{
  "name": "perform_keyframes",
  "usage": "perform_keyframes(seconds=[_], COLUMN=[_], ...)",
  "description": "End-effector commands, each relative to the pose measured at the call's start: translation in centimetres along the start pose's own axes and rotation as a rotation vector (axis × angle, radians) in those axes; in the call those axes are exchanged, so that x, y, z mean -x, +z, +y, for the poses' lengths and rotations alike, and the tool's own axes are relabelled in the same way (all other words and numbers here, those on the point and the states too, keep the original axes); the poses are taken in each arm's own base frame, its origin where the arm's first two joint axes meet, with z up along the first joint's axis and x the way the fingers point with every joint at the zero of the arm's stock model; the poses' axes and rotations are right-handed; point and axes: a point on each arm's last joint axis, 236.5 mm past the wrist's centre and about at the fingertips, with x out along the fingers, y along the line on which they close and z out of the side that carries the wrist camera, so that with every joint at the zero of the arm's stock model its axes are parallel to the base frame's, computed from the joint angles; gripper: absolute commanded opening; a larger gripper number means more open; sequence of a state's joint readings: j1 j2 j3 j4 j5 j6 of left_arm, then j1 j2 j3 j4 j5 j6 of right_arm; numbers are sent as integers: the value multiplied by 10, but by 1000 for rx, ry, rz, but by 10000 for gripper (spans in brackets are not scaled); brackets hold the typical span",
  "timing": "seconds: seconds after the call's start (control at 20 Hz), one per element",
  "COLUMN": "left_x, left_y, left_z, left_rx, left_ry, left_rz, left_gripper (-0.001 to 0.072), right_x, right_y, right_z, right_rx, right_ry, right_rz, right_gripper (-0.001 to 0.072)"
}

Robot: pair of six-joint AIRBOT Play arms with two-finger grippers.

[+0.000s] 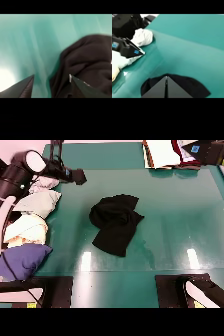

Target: Fold the shirts.

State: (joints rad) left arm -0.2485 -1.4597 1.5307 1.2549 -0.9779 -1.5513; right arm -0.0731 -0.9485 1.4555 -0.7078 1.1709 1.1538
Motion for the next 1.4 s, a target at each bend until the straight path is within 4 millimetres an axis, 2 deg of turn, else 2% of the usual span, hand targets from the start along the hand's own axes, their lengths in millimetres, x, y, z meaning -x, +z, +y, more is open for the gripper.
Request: perform_keyframes(seconds=[0.0, 0.1, 0.25, 0.35, 0.5, 0.55, 0.6, 0.75, 0.95, 1.0, 1.1, 1.15, 1.2, 1.25, 1.35], left_x=[-62, -96, -130, -146, -155, -153, -149, -118, -54, -40, -24, -20, -19, -19, -20], left_y=[-45, -62, -78, -86, -90, -86, -80, -44, 27, 37, 44, 42, 40, 36, 31], left_z=[23, 8, -15, -34, -48, -49, -46, -36, -22, -20, -17, -16, -16, -16, -12], left_rx=[143, 164, 125, 87, 62, 65, 66, 49, 15, 2, -35, -50, -53, -57, -70], left_ry=[-76, -154, -196, -205, -209, -210, -214, -236, -222, -211, -178, -165, -166, -164, -148], left_rz=[146, 191, 206, 203, 193, 185, 185, 177, 4, -28, -55, -46, -37, -21, 1], left_gripper=[538, 538, 539, 539, 535, 328, 22, 25, 25, 25, 25, 25, 25, 26, 25], right_x=[-11, -16, -21, -22, -21, -21, -21, -18, -15, -21, -34, -44, -57, -71, -104], right_y=[-21, -33, -44, -45, -45, -46, -48, -70, -130, -151, -201, -227, -253, -278, -313], right_z=[-9, -15, -20, -21, -21, -20, -20, -23, -63, -68, -76, -78, -76, -70, -53], right_rx=[-53, -76, -100, -102, -102, -101, -102, -104, -238, -278, -365, -407, -458, -517, -612], right_ry=[4, 3, 2, 0, 1, 2, 5, -15, -175, -174, -169, -161, -143, -111, -60], right_rz=[50, 74, 96, 96, 96, 99, 109, 201, 348, 379, 459, 498, 540, 585, 626], right_gripper=[19, 18, 18, 18, 18, 18, 19, 18, 18, 18, 27, 137, 350, 386, 386])
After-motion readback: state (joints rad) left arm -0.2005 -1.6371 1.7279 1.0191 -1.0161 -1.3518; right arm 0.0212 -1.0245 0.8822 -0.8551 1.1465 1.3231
